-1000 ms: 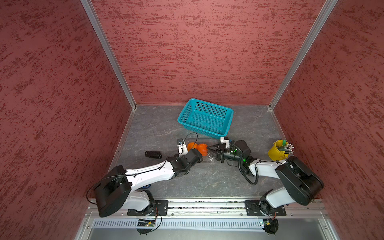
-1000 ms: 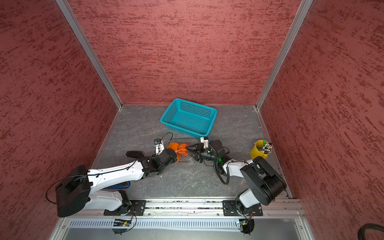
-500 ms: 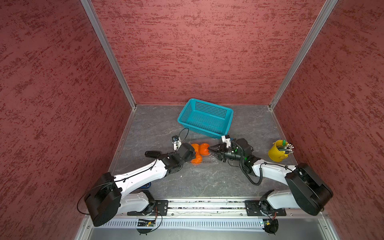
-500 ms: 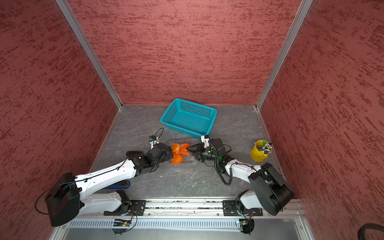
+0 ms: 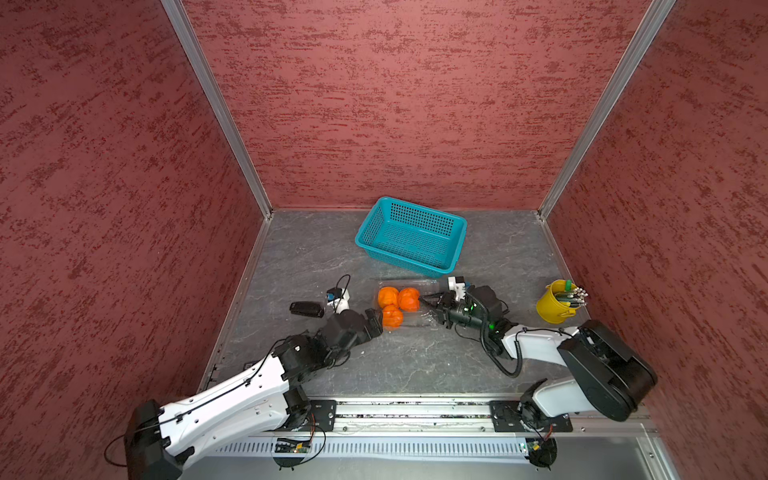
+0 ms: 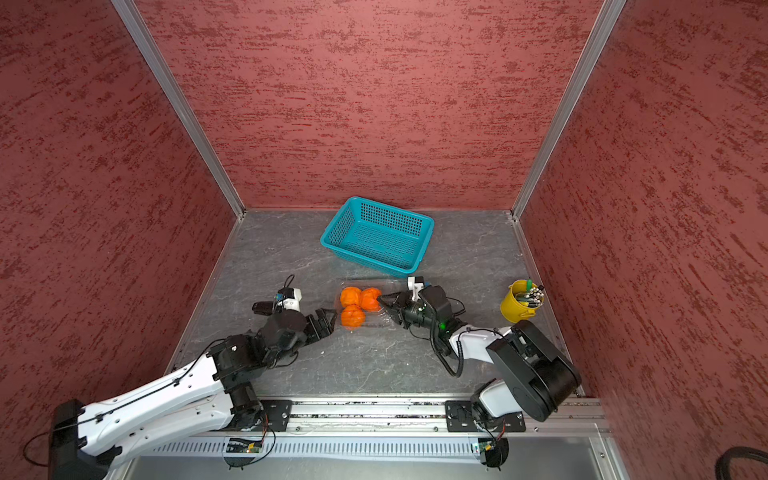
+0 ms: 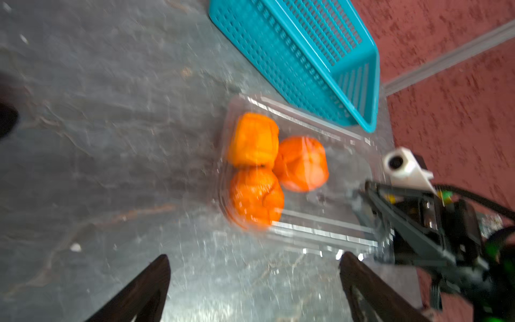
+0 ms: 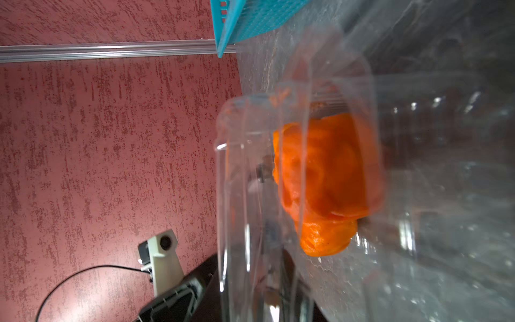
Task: Take oranges out of containers
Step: Open the packing box at the center of the board.
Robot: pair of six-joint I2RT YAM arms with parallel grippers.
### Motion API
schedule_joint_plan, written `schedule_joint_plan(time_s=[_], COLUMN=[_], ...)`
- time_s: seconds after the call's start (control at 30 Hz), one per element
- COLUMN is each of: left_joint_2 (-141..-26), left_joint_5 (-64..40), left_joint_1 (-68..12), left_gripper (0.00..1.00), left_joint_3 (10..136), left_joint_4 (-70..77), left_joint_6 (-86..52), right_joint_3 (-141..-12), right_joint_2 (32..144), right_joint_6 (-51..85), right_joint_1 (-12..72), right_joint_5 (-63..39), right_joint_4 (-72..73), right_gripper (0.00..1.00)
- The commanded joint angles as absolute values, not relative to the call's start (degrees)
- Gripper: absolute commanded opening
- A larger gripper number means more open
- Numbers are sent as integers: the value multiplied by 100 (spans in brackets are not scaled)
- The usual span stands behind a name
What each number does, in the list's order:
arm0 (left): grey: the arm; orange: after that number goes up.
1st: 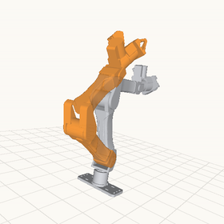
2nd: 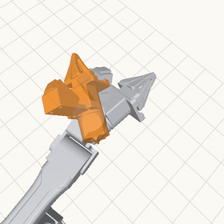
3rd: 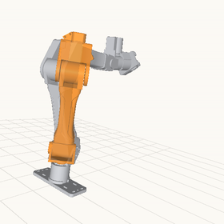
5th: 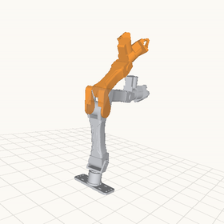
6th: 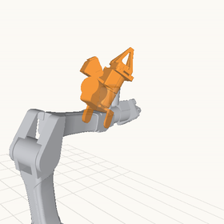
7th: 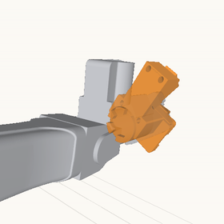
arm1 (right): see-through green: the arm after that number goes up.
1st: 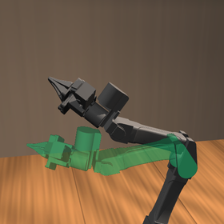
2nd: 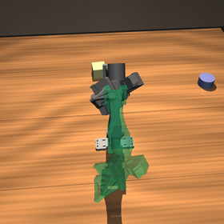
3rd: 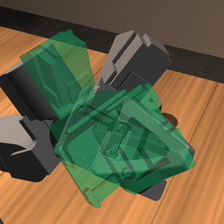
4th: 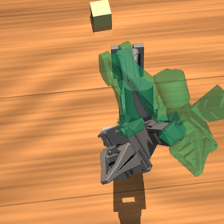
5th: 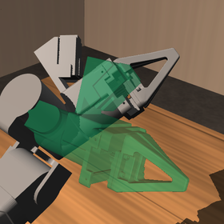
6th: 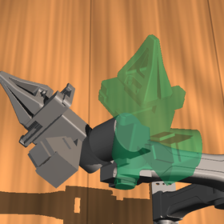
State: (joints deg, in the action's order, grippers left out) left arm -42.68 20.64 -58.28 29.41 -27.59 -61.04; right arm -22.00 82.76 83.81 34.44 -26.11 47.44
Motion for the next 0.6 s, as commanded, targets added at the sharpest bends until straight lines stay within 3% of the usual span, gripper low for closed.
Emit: schedule_joint_plan(time_s=[0.0,0.1,0.23,0.3,0.57], left_joint_2=[-3965,-3931,-4457,-4831,-6148], left_joint_5=[2147,1953,1867,1764,1094], left_joint_1=[-6337,-6515,-6462,-6292,-5613], left_gripper=[85,80,97,100,100], left_joint_3=[2466,2098,1930,1995,2093], left_joint_4=[-3037,-2600,-1524,-1086,514], left_joint_6=[-7007,-7236,-7062,-6863,-6455], right_joint_3=[-2362,-2434,-2446,-2435,-2487], right_joint_2=[8143,8086,8166,8229,8516], right_joint_6=[8503,8447,8520,8592,8791], right_joint_1=[3638,3772,3921,4010,4287], right_joint_5=[-1906,-1666,-1480,-1419,-1371], right_joint_4=[4845,4662,4716,4804,5049], right_gripper=[29,28,29,29,28])
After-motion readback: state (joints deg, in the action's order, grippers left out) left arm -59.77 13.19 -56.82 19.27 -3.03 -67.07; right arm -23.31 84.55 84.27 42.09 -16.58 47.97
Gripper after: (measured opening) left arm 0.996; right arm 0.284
